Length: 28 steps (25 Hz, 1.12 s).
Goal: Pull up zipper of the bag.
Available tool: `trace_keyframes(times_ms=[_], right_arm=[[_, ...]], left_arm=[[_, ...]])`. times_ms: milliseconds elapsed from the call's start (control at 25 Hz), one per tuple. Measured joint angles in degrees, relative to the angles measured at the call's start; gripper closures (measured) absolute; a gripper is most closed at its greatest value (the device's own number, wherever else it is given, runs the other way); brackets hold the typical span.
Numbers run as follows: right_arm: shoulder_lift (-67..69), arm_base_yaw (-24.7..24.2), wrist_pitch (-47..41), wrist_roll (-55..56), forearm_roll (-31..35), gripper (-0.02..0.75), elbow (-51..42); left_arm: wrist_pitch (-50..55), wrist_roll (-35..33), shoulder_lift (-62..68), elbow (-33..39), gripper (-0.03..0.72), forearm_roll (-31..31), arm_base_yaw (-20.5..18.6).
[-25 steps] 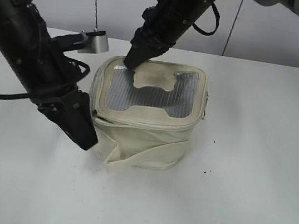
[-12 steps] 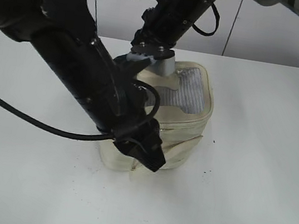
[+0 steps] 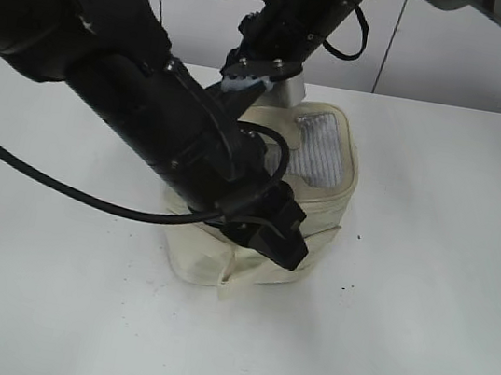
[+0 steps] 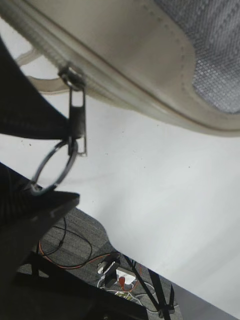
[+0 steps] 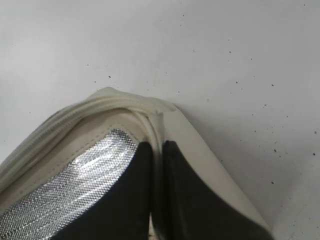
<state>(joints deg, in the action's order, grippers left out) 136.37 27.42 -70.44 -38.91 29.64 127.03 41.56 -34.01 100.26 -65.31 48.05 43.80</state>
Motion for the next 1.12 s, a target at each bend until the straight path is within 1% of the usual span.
trace_keyframes(times_ms=[160,200,280,320,400,480,520,600,680,840,1000,1120], right_arm=[[0.05,0.0,0.0,0.41,0.12,0.721,0.0],[0.05,0.0,0.0,0.98,0.12,0.717,0.0],[0.05,0.0,0.06,2.26,0.12,0.674,0.0],[0.05,0.0,0.19,2.89,0.12,0.626,0.0],[0.05,-0.11,0.51,4.54,-0.08,0.506,0.24],[0.05,-0.26,0.51,6.61,-1.27,0.374,0.85],[0.05,-0.29,0.51,8.13,-1.98,0.323,1.4],[0.11,-0.29,0.51,10.95,-4.1,0.263,3.1],[0.11,-0.34,0.51,13.87,-7.41,0.24,5.47],[-0.78,-1.01,0.51,18.94,-13.76,0.226,7.88],[-2.82,-3.59,0.51,20.63,-15.06,0.225,8.14],[-4.09,-6.07,0.51,22.5,-15.31,0.225,8.19]], left_arm=[[0.7,0.0,0.0,0.0,0.451,-0.94,0.04],[0.87,0.0,0.0,0.0,0.466,-1.07,0.04],[1.99,-0.05,-0.58,0.0,0.555,-0.65,0.24],[2.47,-0.05,-1.29,0.0,0.555,-0.65,0.46],[2.38,-0.19,-3.07,0.0,0.492,-1.44,0.57],[1.67,-0.23,-5.22,0.0,0.385,-3.41,0.57],[1.13,-0.23,-6.28,0.0,0.319,-4.67,0.52],[-0.46,-0.23,-7.97,0.0,0.25,-6.55,-0.06],[-2.58,-0.23,-9.32,0.0,0.214,-7.69,-1.16],[-7.45,-0.23,-10.18,-0.06,0.197,-8.7,-5.07],[-12.41,-0.23,-9.4,-0.23,0.193,-8.9,-9.81],[-13.72,-0.23,-7.08,-1.82,0.193,-9.06,-13.24]])
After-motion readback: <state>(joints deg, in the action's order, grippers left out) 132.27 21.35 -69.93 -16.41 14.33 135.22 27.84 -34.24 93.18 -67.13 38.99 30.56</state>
